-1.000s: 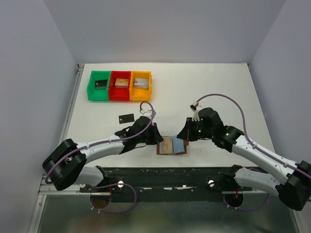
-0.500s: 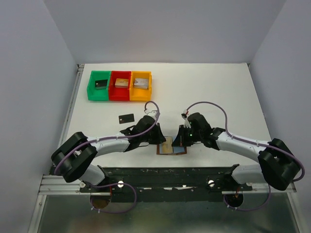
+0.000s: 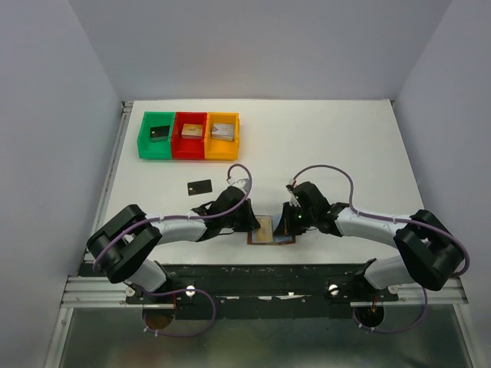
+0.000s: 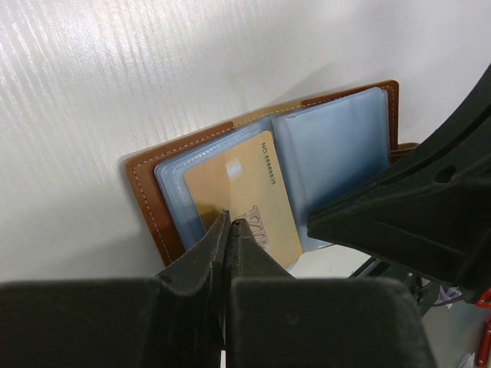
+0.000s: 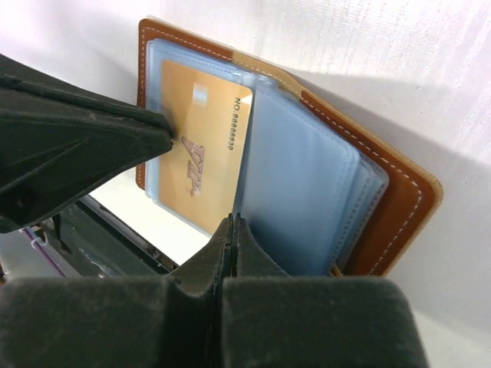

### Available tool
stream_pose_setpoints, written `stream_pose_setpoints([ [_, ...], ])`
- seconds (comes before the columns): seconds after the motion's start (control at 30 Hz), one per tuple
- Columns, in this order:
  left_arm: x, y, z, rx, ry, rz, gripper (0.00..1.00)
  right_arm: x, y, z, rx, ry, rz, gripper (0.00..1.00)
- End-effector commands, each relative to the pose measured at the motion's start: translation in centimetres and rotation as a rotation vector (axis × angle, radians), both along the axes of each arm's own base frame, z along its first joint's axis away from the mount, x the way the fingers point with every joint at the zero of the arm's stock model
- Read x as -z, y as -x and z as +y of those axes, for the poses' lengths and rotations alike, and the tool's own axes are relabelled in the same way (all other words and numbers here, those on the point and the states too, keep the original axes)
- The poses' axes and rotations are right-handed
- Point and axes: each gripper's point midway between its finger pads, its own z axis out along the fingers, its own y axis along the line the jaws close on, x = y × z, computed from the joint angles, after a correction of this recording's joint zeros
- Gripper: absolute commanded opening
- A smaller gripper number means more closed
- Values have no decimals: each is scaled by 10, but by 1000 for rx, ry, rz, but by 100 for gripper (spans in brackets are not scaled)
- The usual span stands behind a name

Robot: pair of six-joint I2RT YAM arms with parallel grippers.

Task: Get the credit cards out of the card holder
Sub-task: Remove the credit card from the card holder.

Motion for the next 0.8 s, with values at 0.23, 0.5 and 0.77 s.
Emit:
stream_pose_setpoints([
  [0.23,24,8,21,-41,-69,32,6,34,5,-21,51,102,33,0],
  [0.5,9,6,18,-30,-41,-6,6,18,2,-21,60,87,-3,0],
  [0.77,-24,-1,11,-19,3,-64,6,-34,-12,-21,57,69,-115,5],
])
